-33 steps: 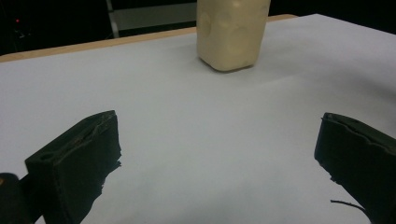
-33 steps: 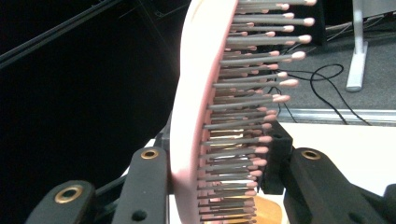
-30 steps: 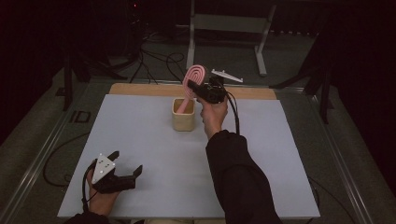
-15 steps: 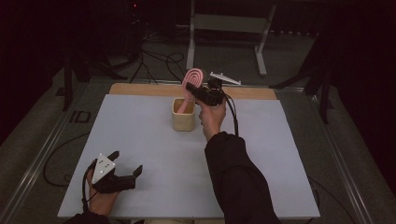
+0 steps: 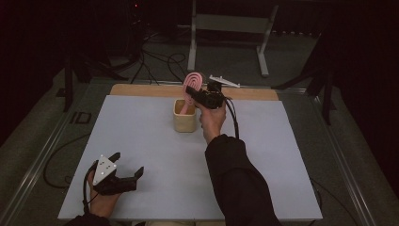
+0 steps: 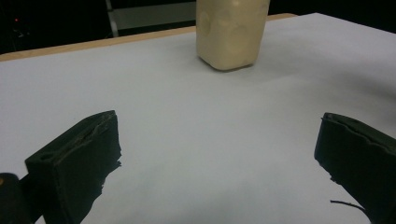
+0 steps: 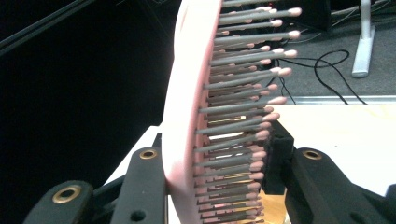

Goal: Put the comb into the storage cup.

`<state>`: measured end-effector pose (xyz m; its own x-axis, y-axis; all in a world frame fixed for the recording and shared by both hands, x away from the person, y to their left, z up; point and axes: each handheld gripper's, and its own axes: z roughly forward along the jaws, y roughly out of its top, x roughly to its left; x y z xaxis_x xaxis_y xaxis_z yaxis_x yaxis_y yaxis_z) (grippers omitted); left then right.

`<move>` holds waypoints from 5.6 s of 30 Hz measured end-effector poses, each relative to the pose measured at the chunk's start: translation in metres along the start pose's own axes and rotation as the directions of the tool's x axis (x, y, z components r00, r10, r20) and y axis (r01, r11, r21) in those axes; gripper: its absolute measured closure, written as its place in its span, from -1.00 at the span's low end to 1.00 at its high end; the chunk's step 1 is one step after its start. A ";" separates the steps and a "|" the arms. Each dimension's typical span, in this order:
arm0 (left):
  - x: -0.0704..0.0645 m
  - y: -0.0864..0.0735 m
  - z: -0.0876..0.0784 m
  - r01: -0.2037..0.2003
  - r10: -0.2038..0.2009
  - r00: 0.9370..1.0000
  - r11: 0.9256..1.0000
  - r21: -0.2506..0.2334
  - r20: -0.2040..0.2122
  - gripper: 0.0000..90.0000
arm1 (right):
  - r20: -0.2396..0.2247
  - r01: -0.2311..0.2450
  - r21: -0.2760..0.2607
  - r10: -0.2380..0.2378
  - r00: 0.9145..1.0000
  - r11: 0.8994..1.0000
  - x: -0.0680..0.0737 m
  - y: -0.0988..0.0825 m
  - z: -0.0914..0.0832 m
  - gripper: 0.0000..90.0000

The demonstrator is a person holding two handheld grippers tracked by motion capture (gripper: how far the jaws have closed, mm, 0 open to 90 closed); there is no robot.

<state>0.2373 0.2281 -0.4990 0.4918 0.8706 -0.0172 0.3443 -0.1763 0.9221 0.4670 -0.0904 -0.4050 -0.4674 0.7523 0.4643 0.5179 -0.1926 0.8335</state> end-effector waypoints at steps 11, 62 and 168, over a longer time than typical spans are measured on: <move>0.000 0.000 0.001 -0.001 0.001 1.000 1.000 -0.001 0.000 -0.98 | 0.006 -0.007 0.013 0.007 1.000 1.000 -0.002 -0.006 0.003 0.38; 0.000 0.000 0.001 -0.001 0.001 1.000 1.000 0.002 -0.001 -0.98 | 0.015 -0.014 0.047 0.013 1.000 0.999 -0.014 -0.017 0.010 0.22; -0.001 -0.001 0.003 -0.003 0.004 1.000 1.000 0.011 -0.008 -0.98 | 0.009 0.306 0.260 -0.320 0.948 0.916 -0.037 -0.045 -0.040 -0.73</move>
<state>0.2388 0.2257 -0.5010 0.4867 0.8735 -0.0109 0.3512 -0.1842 0.9180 0.4318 -0.1345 -0.4479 -0.6016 0.7803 0.1708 0.5175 0.2179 0.8274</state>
